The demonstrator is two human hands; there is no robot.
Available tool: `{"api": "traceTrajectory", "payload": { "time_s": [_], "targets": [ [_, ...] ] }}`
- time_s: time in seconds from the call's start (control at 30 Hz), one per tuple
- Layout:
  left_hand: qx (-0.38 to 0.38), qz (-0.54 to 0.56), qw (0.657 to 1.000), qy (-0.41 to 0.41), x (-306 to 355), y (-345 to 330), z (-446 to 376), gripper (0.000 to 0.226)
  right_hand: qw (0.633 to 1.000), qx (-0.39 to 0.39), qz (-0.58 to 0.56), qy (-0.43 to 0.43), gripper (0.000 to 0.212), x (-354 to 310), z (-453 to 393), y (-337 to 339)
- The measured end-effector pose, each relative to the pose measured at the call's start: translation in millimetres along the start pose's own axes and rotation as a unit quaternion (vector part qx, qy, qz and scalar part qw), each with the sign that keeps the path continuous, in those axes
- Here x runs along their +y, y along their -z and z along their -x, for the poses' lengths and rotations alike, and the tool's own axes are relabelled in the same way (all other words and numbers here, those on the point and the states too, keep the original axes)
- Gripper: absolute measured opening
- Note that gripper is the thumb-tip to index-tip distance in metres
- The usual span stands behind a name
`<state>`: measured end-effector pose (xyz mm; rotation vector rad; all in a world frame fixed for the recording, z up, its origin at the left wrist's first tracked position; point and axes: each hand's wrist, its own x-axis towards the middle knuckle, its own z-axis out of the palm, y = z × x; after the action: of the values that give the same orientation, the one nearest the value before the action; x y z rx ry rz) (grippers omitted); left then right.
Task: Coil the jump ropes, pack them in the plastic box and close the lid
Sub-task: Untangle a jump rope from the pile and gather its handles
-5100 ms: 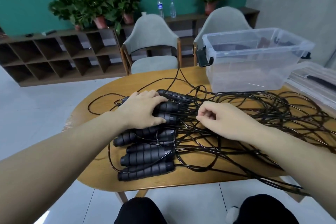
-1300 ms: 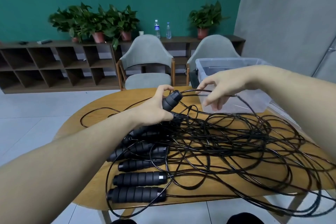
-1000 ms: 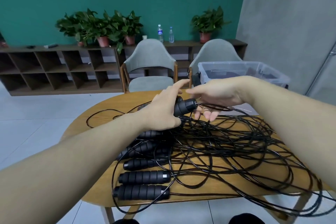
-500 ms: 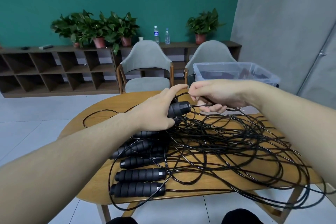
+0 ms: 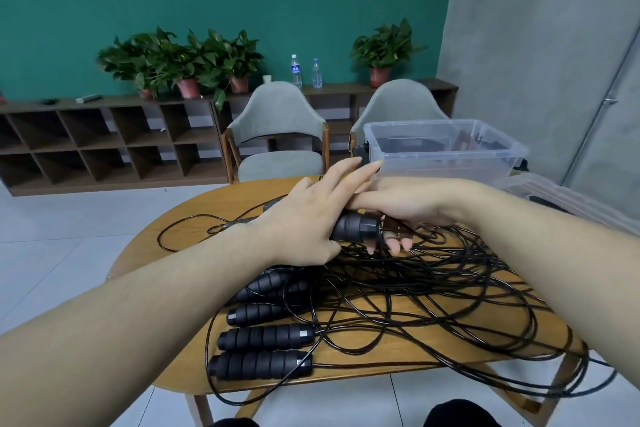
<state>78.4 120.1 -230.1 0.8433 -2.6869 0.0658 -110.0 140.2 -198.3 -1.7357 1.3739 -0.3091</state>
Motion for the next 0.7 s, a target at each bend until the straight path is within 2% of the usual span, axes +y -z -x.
{"api": "traceTrajectory", "payload": {
  "time_s": [0.17,0.27,0.4,0.53,0.6,0.7],
  "targets": [
    [-0.032,-0.017,0.999,0.040,-4.9,2.7,-1.7,0.118,1.000,0.019,-0.023,0.011,0.040,6.0,5.3,5.7],
    [-0.041,0.019,0.997,0.065,-5.0,3.3,-5.1,0.109,0.999,0.030,-0.023,0.031,0.037,11.3,9.0,11.5],
    [-0.042,0.086,0.991,0.090,-3.1,6.4,-11.9,0.091,0.997,0.072,0.002,0.037,0.033,17.6,14.3,16.8],
    [-0.020,0.116,0.985,0.123,-2.7,11.2,-14.3,0.063,0.992,0.104,-0.005,0.065,0.038,21.6,19.9,25.9],
    [0.024,0.183,0.969,0.165,-3.0,8.1,-13.7,0.055,0.986,0.131,0.001,0.104,0.041,22.3,25.8,31.0],
    [0.120,0.330,0.900,0.259,-7.1,6.9,-15.2,0.036,0.965,0.232,0.029,0.120,0.038,22.7,29.3,39.1]
  ]
}}
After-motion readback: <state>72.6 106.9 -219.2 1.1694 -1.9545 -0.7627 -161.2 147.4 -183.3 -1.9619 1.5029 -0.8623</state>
